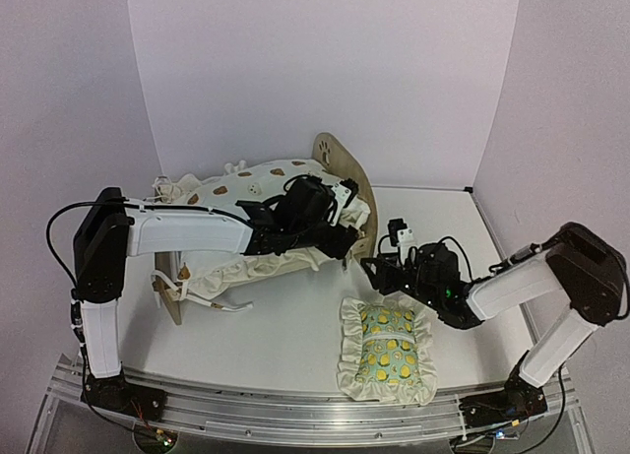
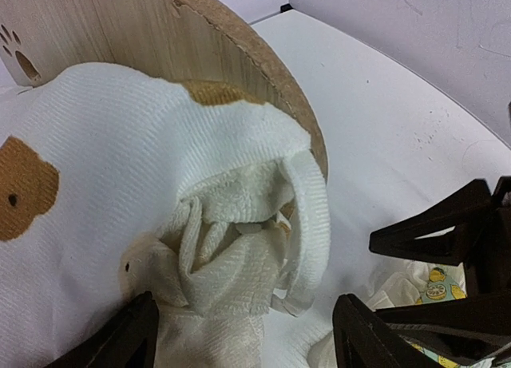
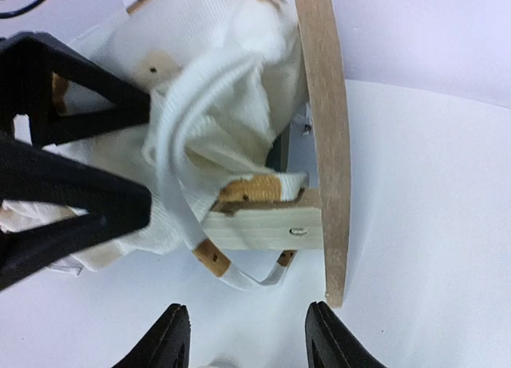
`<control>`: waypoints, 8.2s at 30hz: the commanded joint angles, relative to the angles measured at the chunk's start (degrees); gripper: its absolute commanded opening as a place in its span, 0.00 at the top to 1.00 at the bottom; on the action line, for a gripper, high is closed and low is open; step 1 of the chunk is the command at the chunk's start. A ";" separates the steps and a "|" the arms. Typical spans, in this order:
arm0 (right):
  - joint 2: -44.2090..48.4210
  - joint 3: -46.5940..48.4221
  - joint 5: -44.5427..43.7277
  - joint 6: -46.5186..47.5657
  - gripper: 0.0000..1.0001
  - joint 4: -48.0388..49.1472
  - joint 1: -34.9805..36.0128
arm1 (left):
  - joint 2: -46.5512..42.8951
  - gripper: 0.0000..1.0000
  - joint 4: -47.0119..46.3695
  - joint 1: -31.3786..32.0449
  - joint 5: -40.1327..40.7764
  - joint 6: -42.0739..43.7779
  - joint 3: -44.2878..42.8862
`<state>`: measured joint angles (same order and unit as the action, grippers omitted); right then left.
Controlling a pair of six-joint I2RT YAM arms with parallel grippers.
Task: Set up the pet bed
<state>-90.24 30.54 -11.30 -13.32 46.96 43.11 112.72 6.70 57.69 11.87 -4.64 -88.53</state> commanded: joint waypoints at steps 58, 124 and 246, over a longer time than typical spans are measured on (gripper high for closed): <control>-9.98 31.47 10.85 7.85 0.89 -26.78 -11.21 | -19.45 0.27 3.03 6.42 -5.29 -12.52 22.48; -5.03 57.38 -9.77 4.63 1.00 -59.67 4.59 | 19.03 0.39 -85.84 4.12 3.18 5.20 34.43; -11.32 39.60 -21.40 3.31 0.83 -41.15 10.42 | 9.81 1.00 -66.83 10.42 6.70 -6.58 41.71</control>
<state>-104.29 71.73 -31.51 -12.86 2.71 53.72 123.50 -59.88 68.18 20.99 -9.40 -46.15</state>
